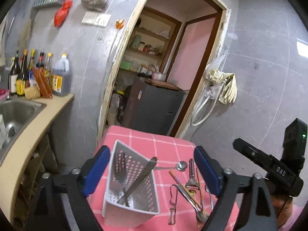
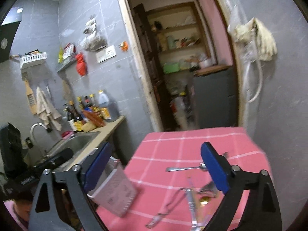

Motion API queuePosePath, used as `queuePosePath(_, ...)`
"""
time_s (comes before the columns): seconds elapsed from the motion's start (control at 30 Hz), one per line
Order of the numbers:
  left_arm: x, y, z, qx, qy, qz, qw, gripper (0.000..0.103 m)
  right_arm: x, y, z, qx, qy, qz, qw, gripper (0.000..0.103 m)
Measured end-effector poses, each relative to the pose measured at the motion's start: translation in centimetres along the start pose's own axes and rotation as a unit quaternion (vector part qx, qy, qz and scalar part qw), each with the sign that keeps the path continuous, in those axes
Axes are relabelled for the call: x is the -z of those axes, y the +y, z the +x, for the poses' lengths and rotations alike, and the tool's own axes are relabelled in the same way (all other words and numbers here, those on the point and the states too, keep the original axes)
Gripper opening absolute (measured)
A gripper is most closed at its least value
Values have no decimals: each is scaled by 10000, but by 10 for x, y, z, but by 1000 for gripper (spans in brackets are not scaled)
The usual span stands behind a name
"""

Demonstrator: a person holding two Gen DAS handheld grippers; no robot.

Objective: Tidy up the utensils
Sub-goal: 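Withdraw both tools from the caddy back over the utensils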

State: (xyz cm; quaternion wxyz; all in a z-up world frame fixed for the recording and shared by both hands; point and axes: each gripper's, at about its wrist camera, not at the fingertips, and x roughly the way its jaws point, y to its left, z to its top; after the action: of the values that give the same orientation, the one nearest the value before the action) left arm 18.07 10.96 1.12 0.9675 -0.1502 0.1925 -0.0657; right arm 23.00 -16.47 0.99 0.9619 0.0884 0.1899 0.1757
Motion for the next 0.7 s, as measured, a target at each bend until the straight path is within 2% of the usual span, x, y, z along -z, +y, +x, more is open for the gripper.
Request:
queuePosePath(0.1,1,-19,-2,-114,-160,224,9996,102,-3,-11,-15,321,-157,-83,9993,102)
queuePosePath(0.37,11,-62,11,-189,-189,766,9967,102,1,-36,-41,1011,-283,-322,9939,102)
queuePosePath(0.7,30,-97,38,-68,25,1123,9936,102,18,-82,-39,1274,-13,-251,9915,102)
